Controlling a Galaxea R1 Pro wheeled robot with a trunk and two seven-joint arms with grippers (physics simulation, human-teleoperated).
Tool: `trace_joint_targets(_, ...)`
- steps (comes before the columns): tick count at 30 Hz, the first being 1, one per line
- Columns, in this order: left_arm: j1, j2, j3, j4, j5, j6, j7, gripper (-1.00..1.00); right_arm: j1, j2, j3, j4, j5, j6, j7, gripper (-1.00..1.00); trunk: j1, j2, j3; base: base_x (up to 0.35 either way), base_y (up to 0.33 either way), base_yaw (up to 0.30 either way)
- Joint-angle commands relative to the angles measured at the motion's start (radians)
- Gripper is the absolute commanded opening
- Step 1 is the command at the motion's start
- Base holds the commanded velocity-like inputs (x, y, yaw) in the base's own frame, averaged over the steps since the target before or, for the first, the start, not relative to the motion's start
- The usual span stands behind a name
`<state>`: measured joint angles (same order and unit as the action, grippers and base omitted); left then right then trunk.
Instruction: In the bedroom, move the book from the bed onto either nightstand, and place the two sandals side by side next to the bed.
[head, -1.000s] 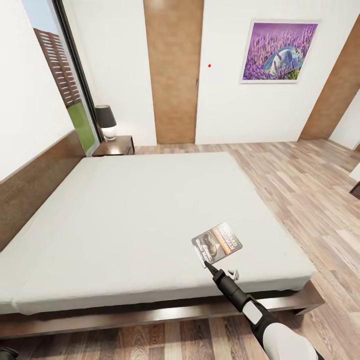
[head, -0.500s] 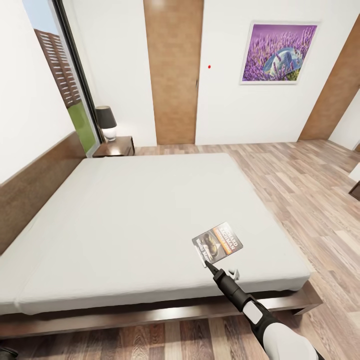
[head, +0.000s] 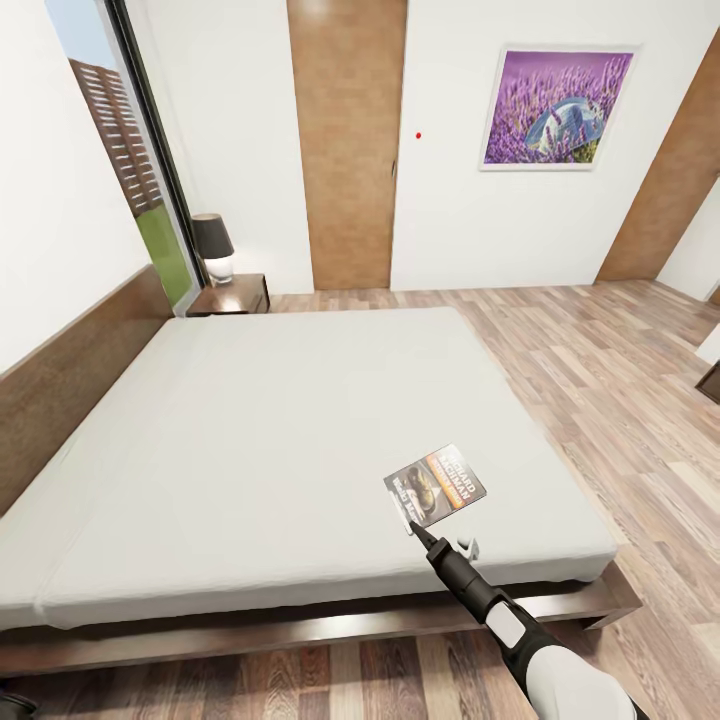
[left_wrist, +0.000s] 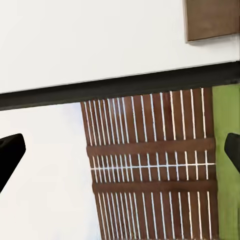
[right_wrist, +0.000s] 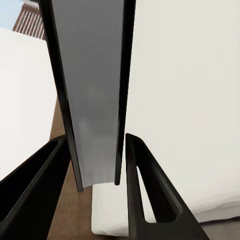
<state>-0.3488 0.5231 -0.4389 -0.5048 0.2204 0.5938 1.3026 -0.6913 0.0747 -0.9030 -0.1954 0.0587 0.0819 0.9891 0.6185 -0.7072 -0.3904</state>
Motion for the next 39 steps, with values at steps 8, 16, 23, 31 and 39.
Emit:
trace_joint_targets(8,-0.001,0.003,-0.007,0.0,0.013,-0.025,-0.181,1.0,-0.001,0.002,-0.007,-0.003,0.007,0.008,0.003,-1.0,-0.031,0.055,0.024,0.0,0.0,0.0)
trace_joint_targets(16,0.001,0.003,-0.005,0.003,0.025,-0.075,-0.467,1.0,-0.001,0.002,-0.007,-0.004,0.007,0.007,0.003,-1.0,-0.061,0.111,0.049,0.0,0.0,0.0)
trace_joint_targets(23,0.005,0.002,-0.005,0.048,0.153,-0.136,-0.77,1.0,-0.001,0.003,-0.006,-0.004,0.009,0.007,0.002,-1.0,-0.088,0.16,0.071,0.0,0.0,0.0)
trace_joint_targets(31,0.015,-0.001,-0.01,0.187,0.28,-0.237,-0.95,1.0,-0.001,0.003,-0.005,-0.004,0.011,0.007,0.002,-1.0,-0.119,0.216,0.096,0.0,0.0,0.0)
trace_joint_targets(39,0.035,-0.059,-0.008,0.333,0.307,-0.345,-1.106,1.0,-0.001,0.003,-0.005,-0.004,0.012,0.007,0.001,-1.0,-0.149,0.272,0.121,0.0,0.0,0.0)
